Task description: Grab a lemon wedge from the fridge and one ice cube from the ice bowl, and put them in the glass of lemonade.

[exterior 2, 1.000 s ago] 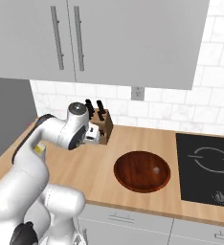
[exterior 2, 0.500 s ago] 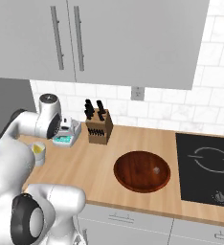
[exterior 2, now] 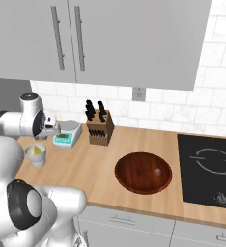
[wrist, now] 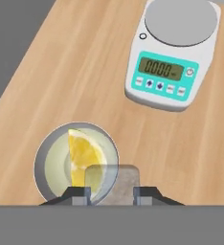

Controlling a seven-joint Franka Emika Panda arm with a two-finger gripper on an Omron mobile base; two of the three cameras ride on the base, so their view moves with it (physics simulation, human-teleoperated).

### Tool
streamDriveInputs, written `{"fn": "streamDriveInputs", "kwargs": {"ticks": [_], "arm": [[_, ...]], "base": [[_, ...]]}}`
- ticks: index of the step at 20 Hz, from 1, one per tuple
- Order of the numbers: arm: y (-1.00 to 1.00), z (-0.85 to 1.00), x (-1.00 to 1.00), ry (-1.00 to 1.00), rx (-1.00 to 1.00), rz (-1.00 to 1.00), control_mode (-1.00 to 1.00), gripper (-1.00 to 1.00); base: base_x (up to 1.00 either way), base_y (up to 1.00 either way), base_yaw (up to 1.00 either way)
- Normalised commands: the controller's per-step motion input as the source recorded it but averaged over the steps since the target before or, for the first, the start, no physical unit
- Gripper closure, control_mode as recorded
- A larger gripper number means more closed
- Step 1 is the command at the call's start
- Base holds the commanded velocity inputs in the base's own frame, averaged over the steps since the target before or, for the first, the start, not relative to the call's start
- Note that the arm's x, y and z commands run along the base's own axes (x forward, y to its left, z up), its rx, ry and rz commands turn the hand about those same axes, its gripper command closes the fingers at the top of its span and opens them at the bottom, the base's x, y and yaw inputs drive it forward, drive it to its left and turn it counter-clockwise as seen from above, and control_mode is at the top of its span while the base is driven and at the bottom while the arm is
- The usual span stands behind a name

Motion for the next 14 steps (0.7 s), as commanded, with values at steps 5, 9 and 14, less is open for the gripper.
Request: {"fn": "streamDriveInputs", "kwargs": {"ticks": [5, 9, 14], "arm": [[0.08, -0.29, 0.0, 0.1, 0.0, 0.0, -1.0, 1.0], [0.29, -0.25, 0.0, 0.23, 0.0, 0.0, -1.0, 1.0], [0.41, -0.09, 0.0, 0.19, 0.0, 0.0, -1.0, 1.0]], "base": [[0.0, 0.0, 0.0], [0.0, 0.0, 0.0], [0.0, 0.0, 0.0]]}}
